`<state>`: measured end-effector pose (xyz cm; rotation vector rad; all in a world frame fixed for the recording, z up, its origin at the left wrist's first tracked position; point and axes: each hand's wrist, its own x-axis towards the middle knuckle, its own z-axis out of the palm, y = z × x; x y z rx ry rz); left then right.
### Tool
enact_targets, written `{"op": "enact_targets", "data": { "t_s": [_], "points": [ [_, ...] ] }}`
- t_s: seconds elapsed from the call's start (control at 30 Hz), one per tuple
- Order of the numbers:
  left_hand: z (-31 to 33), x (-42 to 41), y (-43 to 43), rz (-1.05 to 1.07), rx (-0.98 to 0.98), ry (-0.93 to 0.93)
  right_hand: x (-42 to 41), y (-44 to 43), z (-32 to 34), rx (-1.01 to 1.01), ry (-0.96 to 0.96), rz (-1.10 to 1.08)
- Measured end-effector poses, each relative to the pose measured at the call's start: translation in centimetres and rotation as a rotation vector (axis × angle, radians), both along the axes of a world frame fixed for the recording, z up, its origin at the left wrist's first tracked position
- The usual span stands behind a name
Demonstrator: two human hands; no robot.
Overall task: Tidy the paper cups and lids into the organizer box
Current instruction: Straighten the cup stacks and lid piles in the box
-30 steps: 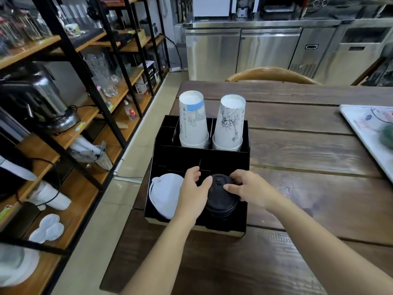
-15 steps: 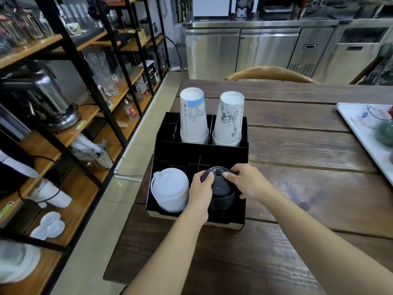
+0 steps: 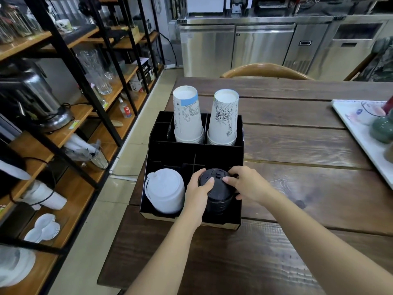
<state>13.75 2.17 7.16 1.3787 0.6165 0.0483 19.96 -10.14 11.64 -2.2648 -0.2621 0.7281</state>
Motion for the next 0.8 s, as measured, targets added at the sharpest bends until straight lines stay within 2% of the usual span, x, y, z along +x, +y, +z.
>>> {"op": "enact_targets", "data": {
  "t_s": [0.23,0.37,0.47,0.8],
  "points": [
    [-0.1,0.3,0.5,-0.081,0.193,0.066,0.3,0.3,-0.3,-0.09,-0.045,0.005],
    [-0.1,0.2,0.7,-0.154,0.61,0.059,0.7,0.5,-0.3,-0.117,-0.08,0.034],
    [0.2,-0.3,0.2,-0.123,0.79,0.001,0.6,0.5,-0.1,-0.132,-0.069,0.024],
    [0.9,0.0,0.9,-0.206,0.776,0.012,0.6,0.1,-0.2,-0.102,-0.102,0.06]
  ]
}}
